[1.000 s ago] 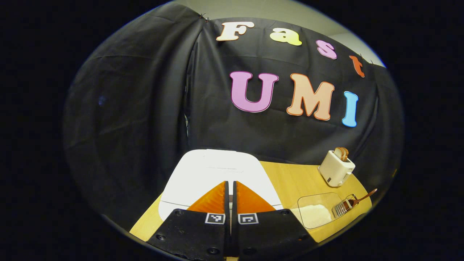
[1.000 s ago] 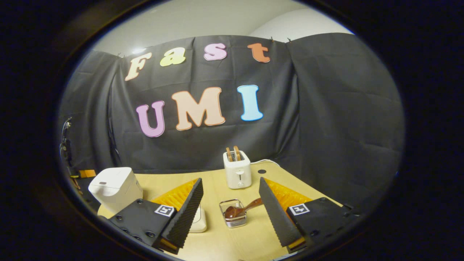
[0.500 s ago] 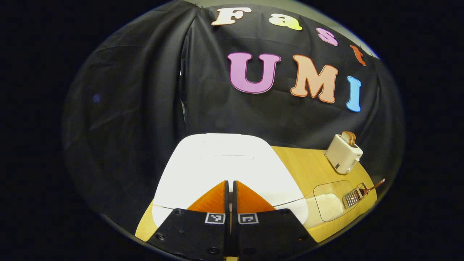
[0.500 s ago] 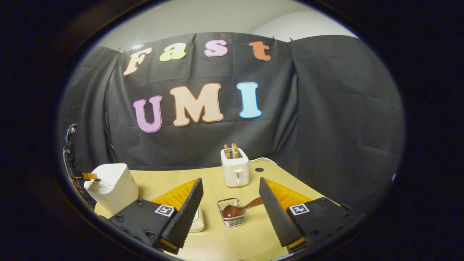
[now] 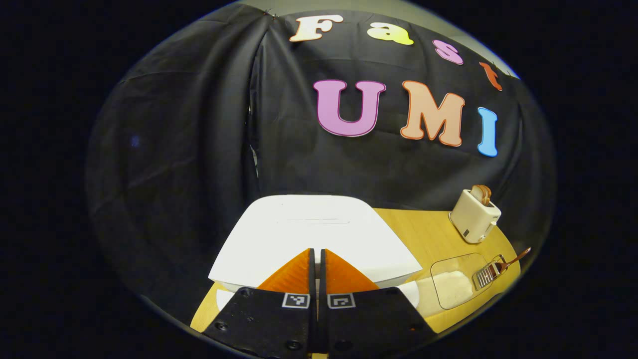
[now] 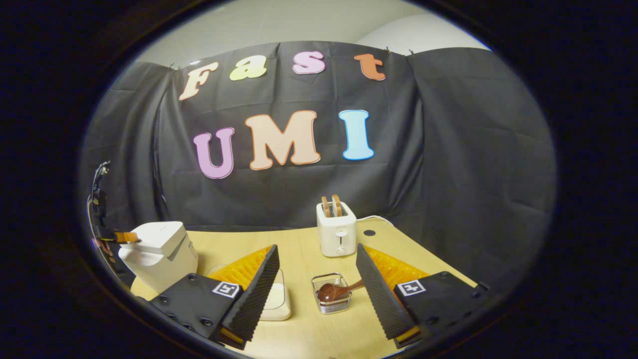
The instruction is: Close the left gripper, press the button to open the rice cooker; take a wooden spoon from the chopstick holder with the right hand, scoop a spoonful of rice and pour it into the rice cooker, then put the wooden spoon back into the chopstick holder.
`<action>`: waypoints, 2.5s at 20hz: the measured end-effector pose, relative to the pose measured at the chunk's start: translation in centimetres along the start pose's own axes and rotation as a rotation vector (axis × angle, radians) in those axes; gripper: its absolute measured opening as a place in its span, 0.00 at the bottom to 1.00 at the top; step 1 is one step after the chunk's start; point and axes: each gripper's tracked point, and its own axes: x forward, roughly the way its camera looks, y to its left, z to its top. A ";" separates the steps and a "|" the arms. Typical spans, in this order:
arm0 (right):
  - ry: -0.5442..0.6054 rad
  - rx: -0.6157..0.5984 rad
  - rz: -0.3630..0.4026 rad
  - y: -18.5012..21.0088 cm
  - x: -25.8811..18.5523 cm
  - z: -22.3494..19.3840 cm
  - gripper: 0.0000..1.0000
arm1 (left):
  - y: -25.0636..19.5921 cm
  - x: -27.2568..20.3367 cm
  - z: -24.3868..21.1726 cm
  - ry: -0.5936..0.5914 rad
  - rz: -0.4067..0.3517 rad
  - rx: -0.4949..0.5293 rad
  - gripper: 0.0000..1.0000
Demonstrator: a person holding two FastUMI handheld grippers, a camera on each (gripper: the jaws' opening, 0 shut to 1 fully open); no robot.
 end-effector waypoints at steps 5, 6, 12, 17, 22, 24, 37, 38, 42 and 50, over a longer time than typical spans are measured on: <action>0.014 0.005 0.011 0.6 1.6 1.2 0.98 | 0.1 -0.1 4.6 -0.096 0.018 -0.020 0.00; 0.010 0.005 0.012 0.5 1.4 1.4 0.98 | 0.1 0.0 5.1 -0.111 0.020 -0.019 0.00; 0.006 0.006 0.011 -0.5 0.3 1.8 0.98 | 0.3 -0.2 9.8 -0.221 0.045 -0.028 0.00; 0.013 0.007 0.007 -1.7 0.0 2.0 0.98 | -0.3 -1.5 13.0 -0.306 0.050 -0.016 0.00; 0.021 0.028 -0.003 -3.2 0.1 1.7 0.98 | -1.4 -3.0 13.2 -0.304 0.037 0.000 0.00; 0.026 0.027 -0.013 -4.3 0.1 1.4 0.98 | -1.9 -3.7 13.3 -0.305 0.032 -0.003 0.00; 0.112 0.057 -0.034 -10.8 4.4 -3.7 0.98 | -3.8 -7.1 9.2 -0.244 0.106 0.031 0.09; 0.125 0.061 -0.029 -11.0 4.8 -4.3 0.98 | -4.1 -7.4 8.9 -0.240 0.108 0.052 0.16; 0.170 0.075 -0.005 -11.2 6.5 -6.9 0.98 | -5.3 -8.5 7.5 -0.216 0.120 0.066 0.70; 0.216 0.079 0.067 -9.2 10.1 -10.1 0.98 | -5.9 -11.6 4.1 -0.189 0.152 -0.033 0.93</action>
